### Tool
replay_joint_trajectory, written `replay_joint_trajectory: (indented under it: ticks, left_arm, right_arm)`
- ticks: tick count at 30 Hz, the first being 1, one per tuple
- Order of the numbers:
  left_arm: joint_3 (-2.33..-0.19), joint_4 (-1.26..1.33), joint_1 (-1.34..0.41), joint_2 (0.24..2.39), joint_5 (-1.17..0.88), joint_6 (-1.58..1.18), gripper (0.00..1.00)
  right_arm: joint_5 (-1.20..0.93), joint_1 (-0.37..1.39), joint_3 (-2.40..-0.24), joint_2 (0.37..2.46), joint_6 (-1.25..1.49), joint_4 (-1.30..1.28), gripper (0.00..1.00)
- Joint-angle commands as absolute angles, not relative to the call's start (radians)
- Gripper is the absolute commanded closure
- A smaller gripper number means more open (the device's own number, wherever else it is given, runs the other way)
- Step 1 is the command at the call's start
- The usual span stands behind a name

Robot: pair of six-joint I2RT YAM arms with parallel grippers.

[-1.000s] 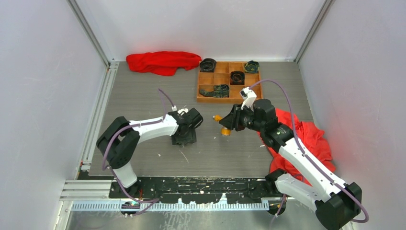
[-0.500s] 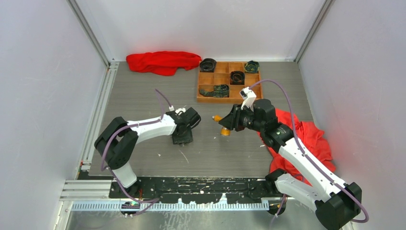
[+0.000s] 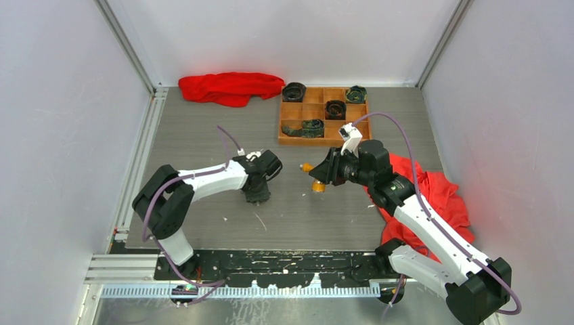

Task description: Install the water faucets

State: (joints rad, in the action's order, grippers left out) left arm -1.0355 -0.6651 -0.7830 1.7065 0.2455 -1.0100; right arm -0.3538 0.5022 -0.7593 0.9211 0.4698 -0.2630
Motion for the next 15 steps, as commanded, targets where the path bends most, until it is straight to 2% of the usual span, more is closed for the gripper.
replay_joint_trajectory:
  ticks: [1, 2, 10, 15]
  left_arm:
    - [-1.027, -0.658, -0.775, 1.7, 0.254, -1.003, 0.96]
    - [-1.034, -0.666, -0.775, 1.68, 0.257, -0.998, 1.0]
    - [-1.095, -0.631, -0.751, 1.349, 0.228, -0.983, 1.0]
    - [-1.108, -0.566, -0.701, 1.169, 0.148, -1.019, 1.0]
  right_arm:
    - [-0.371, 0.503, -0.785, 0.916, 0.476, -0.213, 0.99]
    - [-0.371, 0.503, -0.786, 0.916, 0.473, -0.214, 0.99]
    - [-0.424, 0.505, -0.788, 0.881, 0.435, -0.168, 0.99]
    - [-0.497, 0.581, -0.746, 0.747, 0.358, 0.029, 0.99]
